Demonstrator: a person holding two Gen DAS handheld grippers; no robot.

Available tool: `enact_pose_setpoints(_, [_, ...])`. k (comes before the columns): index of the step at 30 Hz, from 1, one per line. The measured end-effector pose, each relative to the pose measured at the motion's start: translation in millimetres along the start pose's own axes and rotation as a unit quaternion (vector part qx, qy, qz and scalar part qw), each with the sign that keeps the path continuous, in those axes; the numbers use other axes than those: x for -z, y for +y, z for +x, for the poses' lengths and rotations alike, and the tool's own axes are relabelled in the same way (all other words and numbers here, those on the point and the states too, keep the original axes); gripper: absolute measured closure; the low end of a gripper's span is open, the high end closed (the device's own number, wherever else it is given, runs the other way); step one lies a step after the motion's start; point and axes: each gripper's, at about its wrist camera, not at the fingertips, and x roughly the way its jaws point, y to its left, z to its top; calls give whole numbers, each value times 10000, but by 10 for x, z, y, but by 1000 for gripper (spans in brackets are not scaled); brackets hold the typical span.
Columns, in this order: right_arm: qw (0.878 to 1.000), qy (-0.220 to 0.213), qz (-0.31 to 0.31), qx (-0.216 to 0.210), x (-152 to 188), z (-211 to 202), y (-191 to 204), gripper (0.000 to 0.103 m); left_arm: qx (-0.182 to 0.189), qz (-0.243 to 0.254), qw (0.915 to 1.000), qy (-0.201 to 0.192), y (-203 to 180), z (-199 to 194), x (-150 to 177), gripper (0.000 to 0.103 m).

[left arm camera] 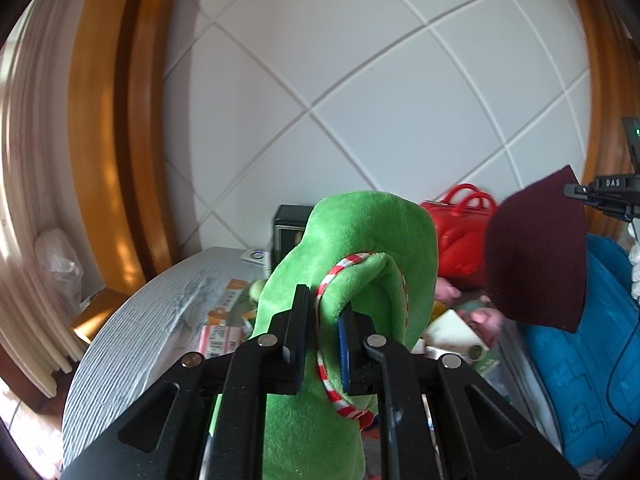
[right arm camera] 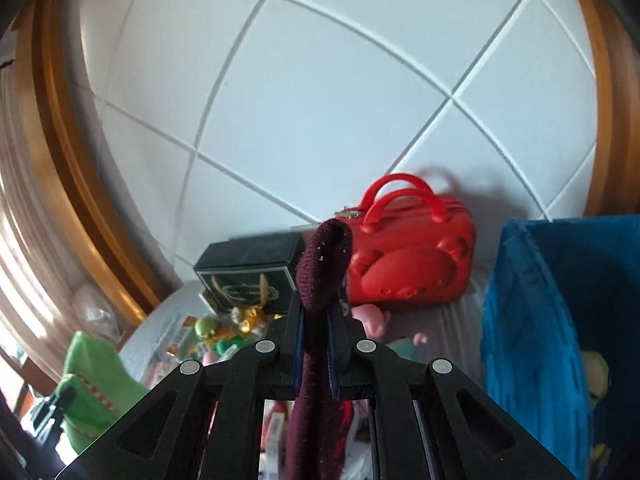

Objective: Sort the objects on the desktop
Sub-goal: 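Lift and carry the green hat and dark red sock over the blue crate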

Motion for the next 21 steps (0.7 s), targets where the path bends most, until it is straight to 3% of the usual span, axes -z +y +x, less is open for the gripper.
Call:
enact_pose_setpoints(6, [9995,-269,119,-93,75,-780,-36,93,641,404,9970,-134,-681,-224,-151,91])
enact_pose_setpoints(12, [9977,-622,253,64,62,-1662,-375,93,1268,782,9883,-315,-1481,-419,-333,91])
enact_pose_setpoints(21, [9884,-1160,430,886,-26,-2840,-1152,93,2209,1284,9652,-563,-2906,-773,-581,91])
